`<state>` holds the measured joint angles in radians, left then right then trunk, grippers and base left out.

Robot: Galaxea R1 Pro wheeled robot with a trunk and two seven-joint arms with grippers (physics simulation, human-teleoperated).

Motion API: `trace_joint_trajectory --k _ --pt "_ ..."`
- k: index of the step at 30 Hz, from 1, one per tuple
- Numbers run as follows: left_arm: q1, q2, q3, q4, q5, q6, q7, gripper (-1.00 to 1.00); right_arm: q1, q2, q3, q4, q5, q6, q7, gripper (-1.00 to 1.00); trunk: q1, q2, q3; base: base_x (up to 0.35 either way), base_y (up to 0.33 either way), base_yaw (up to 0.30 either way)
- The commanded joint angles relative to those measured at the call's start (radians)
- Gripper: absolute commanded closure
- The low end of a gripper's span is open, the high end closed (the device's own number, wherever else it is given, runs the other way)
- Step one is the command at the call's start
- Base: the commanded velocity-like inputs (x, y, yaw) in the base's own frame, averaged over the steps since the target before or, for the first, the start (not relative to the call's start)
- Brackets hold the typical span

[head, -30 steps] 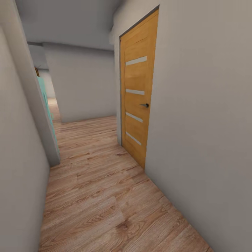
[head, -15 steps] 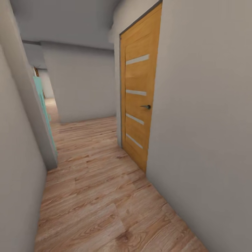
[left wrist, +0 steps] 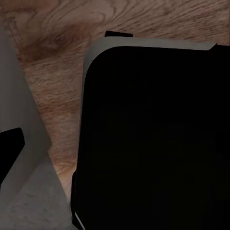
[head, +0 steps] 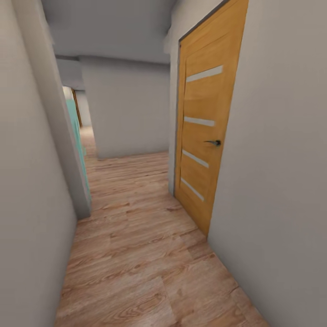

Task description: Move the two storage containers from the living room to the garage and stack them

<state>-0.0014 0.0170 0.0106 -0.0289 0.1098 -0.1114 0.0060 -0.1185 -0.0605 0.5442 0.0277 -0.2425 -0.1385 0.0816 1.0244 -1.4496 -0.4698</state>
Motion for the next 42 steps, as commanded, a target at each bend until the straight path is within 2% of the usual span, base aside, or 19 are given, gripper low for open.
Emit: trace_joint_trajectory --k 1,9,25,42 --pt "0.000 0.000 0.000 0.000 0.008 -0.002 0.000 -1.00 -0.001 0.000 0.006 0.003 -0.011 -0.006 0.006 -1.00 0.001 0.000 -0.001 0.322 0.000 0.271" --pt "0.000 0.000 0.000 0.000 0.008 -0.002 0.000 -1.00 -0.001 -0.001 0.006 0.003 -0.011 -0.007 0.006 -1.00 0.001 0.000 -0.001 0.322 0.000 0.237" --pt "0.000 0.000 0.000 0.000 0.009 -0.002 0.000 -1.00 -0.001 -0.001 0.006 0.003 -0.012 -0.007 0.006 -1.00 0.001 0.000 -0.001 0.316 0.000 0.043" --pt "0.000 0.000 0.000 0.000 0.008 -0.002 0.002 -1.00 -0.001 -0.002 0.006 0.003 -0.013 -0.007 0.006 -1.00 0.001 0.000 -0.001 0.019 0.000 0.258"
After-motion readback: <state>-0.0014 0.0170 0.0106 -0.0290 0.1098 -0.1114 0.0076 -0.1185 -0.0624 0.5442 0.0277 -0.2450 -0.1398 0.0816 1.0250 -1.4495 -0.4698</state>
